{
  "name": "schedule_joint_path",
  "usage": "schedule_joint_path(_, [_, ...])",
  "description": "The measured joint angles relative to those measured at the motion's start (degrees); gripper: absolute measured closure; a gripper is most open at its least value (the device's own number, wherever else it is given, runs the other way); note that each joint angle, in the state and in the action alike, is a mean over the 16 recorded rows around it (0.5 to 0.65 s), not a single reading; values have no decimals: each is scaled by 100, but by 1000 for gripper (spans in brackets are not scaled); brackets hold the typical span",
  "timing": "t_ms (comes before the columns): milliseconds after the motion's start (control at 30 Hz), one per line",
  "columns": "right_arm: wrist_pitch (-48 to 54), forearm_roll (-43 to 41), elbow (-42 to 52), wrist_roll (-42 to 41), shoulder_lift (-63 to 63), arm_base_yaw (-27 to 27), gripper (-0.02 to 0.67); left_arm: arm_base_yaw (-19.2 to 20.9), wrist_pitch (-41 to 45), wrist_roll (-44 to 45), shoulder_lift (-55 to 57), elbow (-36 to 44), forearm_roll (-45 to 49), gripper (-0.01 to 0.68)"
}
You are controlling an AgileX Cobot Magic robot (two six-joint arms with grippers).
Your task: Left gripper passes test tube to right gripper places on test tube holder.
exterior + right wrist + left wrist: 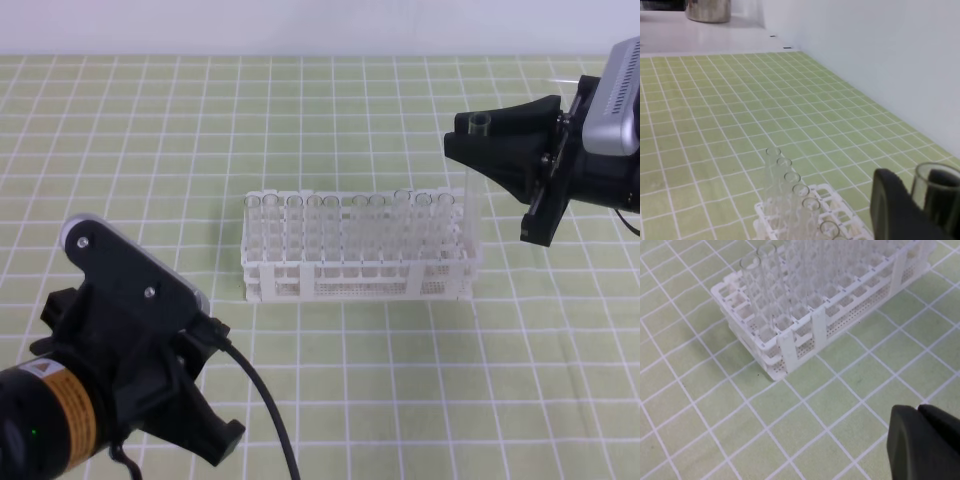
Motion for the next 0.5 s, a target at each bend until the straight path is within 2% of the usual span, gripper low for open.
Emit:
schedule_joint_path(233, [-121,1,-1,-145,-82,23,639,1,-1,0,0,0,5,673])
schedule_joint_path(500, [-895,-44,-80,-201,-475,178,639,1,1,0,0,0,5,673])
